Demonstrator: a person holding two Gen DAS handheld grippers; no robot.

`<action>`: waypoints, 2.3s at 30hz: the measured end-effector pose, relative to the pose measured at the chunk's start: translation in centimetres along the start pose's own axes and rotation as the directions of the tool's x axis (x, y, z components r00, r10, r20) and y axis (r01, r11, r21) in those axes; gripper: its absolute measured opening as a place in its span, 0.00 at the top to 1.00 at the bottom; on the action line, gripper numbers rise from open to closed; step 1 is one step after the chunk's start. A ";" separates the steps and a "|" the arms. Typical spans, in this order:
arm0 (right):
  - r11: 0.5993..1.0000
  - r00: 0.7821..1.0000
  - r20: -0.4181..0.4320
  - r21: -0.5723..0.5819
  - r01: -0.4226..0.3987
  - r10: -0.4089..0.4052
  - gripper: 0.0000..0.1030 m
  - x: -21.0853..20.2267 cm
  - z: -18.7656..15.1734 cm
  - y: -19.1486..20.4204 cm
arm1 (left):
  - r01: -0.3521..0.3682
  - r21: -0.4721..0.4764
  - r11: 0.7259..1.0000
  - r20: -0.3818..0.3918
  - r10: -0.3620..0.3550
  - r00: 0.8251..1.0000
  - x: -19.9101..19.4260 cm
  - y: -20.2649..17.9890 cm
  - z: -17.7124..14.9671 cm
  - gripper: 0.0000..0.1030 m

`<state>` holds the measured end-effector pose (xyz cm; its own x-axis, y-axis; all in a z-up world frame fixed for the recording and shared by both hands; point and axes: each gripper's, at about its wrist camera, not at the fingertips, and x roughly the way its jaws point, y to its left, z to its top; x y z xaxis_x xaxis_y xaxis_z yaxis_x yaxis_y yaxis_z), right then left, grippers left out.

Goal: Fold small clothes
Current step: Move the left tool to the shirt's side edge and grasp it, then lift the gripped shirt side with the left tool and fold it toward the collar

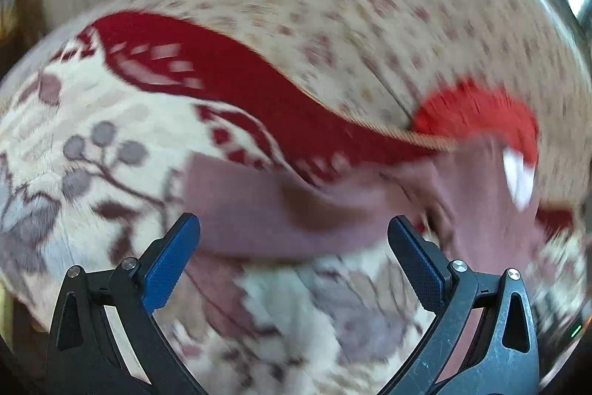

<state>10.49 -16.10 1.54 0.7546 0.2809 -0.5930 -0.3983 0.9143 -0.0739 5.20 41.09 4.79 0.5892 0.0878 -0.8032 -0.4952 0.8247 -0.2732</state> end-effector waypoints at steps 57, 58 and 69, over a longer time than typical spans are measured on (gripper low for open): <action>0.992 0.999 -0.041 -0.120 -0.033 0.028 0.15 1.7 -1.1 3.0 | 0.033 -0.397 0.917 0.076 -0.003 0.997 6.5 7.3 -4.5 0.98; 0.992 0.999 -0.040 -0.118 -0.032 0.028 0.15 1.7 -1.1 2.9 | 0.014 -0.370 0.929 0.101 0.025 0.995 5.6 6.7 -4.5 0.98; 0.996 0.999 -0.011 -0.081 -0.033 0.032 0.15 0.4 -0.2 2.1 | 0.053 -0.350 0.935 0.405 0.100 0.909 -6.5 5.5 -1.5 0.98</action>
<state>9.82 -14.12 0.95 0.7354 0.3069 -0.6041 -0.4642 0.8777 -0.1192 -2.30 44.24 7.76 0.7447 0.3880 -0.5430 -0.6550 0.5808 -0.4834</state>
